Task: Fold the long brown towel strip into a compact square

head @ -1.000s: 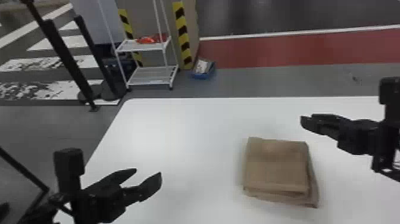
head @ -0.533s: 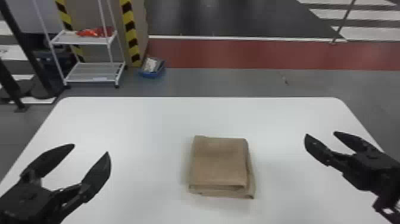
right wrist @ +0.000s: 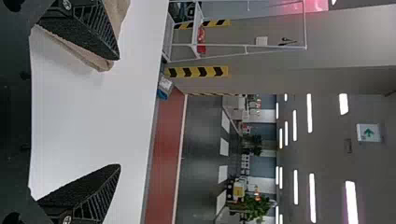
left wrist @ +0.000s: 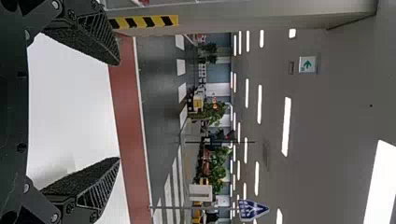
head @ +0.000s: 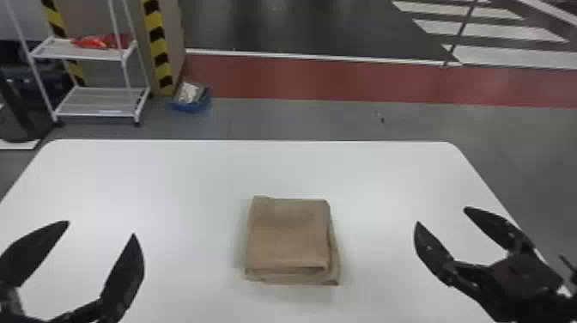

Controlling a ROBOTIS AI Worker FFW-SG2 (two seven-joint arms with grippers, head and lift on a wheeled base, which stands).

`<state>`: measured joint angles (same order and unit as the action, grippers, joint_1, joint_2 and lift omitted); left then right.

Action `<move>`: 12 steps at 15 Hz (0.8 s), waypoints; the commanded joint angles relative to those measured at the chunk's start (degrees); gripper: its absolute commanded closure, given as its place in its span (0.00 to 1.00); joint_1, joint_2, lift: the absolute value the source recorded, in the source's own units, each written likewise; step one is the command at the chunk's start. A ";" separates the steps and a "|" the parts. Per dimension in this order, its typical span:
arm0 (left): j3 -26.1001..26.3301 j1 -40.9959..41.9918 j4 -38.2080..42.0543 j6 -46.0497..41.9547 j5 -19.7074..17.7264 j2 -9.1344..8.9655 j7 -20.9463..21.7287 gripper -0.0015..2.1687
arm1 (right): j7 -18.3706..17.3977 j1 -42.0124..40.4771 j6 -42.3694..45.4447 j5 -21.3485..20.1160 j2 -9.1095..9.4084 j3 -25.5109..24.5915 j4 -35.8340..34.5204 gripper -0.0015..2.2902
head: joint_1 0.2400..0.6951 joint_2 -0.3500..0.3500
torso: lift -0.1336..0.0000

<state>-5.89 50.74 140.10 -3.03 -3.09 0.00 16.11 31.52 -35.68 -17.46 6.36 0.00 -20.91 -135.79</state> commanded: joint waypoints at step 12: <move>-1.49 -1.43 -3.08 0.53 1.60 -0.15 -1.17 0.08 | -2.78 -8.71 16.62 2.60 0.05 4.47 2.64 0.03 | 1.00 0.44 | 0.07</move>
<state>-7.36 49.73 137.29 -2.89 -1.58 0.00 14.94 28.78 -44.52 -0.78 8.88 0.00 -16.45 -133.12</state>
